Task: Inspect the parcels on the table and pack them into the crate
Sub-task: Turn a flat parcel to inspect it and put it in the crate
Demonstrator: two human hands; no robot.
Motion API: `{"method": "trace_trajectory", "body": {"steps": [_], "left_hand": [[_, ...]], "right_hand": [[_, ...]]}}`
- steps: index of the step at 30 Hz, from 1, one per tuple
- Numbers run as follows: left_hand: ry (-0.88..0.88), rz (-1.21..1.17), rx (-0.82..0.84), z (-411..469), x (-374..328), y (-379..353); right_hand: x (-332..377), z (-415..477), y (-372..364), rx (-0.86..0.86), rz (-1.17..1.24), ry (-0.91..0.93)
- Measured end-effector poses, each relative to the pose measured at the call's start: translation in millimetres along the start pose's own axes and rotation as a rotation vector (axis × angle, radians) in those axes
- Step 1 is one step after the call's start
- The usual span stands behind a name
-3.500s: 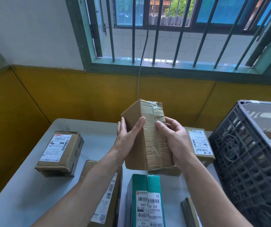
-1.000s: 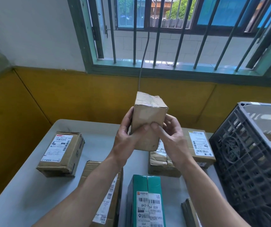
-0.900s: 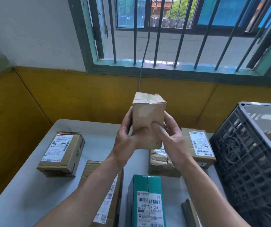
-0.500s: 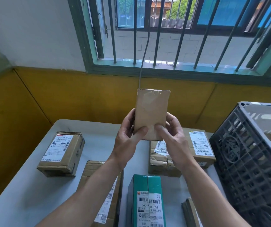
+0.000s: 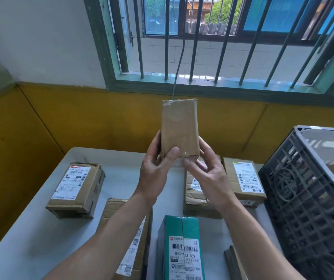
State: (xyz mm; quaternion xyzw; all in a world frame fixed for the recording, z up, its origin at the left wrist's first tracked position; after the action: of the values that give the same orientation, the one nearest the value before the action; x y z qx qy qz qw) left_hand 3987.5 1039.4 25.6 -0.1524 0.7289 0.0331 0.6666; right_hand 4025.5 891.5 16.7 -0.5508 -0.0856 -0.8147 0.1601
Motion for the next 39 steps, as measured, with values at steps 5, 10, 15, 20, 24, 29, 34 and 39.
{"method": "trace_trajectory", "body": {"steps": [5,10,15,20,24,29,34,39], "left_hand": [[-0.028,0.030,0.015,-1.3,-0.2,2.9],[-0.053,0.038,-0.015,-2.9,-3.0,3.8],[-0.019,-0.027,-0.051,-2.5,-0.9,2.8],[-0.027,0.017,-0.049,-2.7,3.7,1.3],[-0.006,-0.005,-0.056,-1.8,2.3,1.8],[-0.011,0.063,-0.072,-0.3,3.2,3.0],[-0.010,0.080,-0.014,-1.2,4.0,6.0],[-0.025,0.035,-0.035,-2.6,4.3,3.4]], "right_hand": [[4.1,3.5,0.3,-0.087,-0.041,0.031],[5.5,3.9,-3.3,-0.140,-0.125,0.042],[7.1,2.8,-2.9,-0.117,-0.085,0.026],[11.3,3.6,-1.8,-0.092,-0.128,0.046],[10.4,4.6,0.2,-0.170,-0.189,0.026],[8.5,3.3,0.3,-0.173,-0.189,0.016],[11.9,1.2,-2.4,-0.028,-0.131,0.040],[11.0,3.0,-0.9,-0.018,-0.124,-0.002]]}}
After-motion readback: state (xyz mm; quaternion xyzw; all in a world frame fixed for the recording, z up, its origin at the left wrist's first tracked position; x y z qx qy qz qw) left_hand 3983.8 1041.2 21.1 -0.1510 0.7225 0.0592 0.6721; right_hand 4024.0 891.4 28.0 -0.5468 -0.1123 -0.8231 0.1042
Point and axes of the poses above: each hand's wrist, its own z-axis towards the middle knuckle, its own y-axis out of the back of the hand, x = y × z, the point moved 1 cm from there along z, towards the middle knuckle, and after that the axes turned 14 degrees about y, right-handed, at the moved point
